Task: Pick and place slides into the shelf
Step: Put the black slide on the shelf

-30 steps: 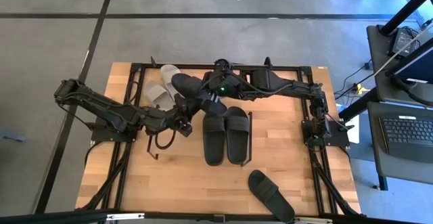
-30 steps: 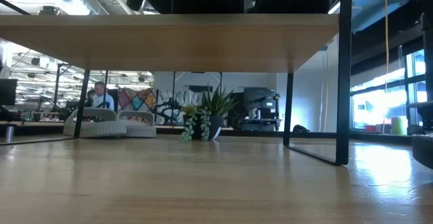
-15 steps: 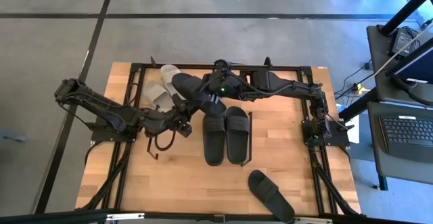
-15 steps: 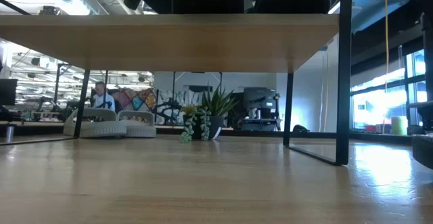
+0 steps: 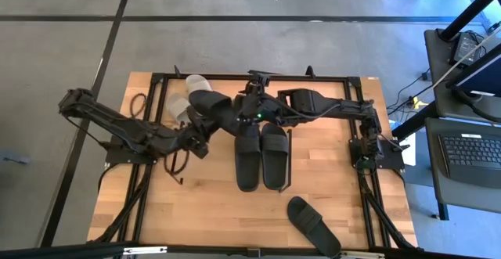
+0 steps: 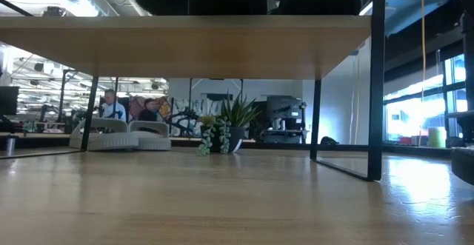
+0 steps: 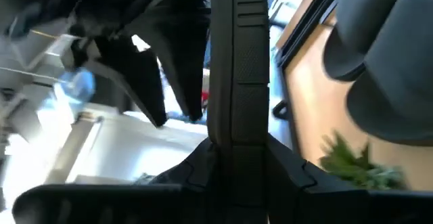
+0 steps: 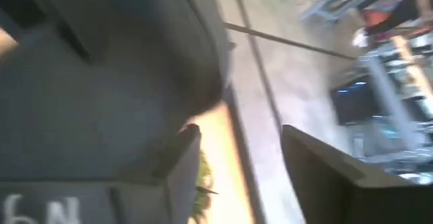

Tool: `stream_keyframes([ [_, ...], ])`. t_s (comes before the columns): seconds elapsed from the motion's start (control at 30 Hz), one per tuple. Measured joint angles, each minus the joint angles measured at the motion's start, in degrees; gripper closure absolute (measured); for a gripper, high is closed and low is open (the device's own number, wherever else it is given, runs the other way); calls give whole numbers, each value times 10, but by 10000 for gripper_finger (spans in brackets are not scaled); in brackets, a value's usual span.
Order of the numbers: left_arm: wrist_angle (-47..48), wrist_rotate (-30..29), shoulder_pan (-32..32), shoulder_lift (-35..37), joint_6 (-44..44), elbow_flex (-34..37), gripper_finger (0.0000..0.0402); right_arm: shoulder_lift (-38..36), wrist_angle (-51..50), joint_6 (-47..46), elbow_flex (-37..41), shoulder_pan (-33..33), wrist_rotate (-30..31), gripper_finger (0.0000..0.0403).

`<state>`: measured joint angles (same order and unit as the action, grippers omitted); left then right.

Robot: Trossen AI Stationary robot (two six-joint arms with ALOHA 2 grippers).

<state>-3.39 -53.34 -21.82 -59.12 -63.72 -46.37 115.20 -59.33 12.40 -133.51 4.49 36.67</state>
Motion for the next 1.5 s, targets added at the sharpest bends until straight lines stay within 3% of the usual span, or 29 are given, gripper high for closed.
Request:
stream_keyframes([
  [0.17,95,100,0,68,40,0,328,0,-2,29,0,22,80,145],
  [0.3,146,116,0,101,21,0,328,0,-16,26,0,40,97,130],
  [0.53,159,130,0,151,3,43,328,0,-92,-65,0,83,96,127],
  [0.83,74,251,1,262,-31,128,328,0,-110,-140,0,137,93,127],
  [1.07,-49,274,1,309,-133,223,328,0,-70,-137,0,178,90,127],
  [1.23,-76,276,1,315,-134,241,328,15,2,-87,0,198,62,127],
  [1.4,-78,278,1,315,-135,241,328,63,58,24,0,209,63,127],
  [1.5,-78,278,1,315,-135,241,328,96,87,90,0,224,114,127],
])
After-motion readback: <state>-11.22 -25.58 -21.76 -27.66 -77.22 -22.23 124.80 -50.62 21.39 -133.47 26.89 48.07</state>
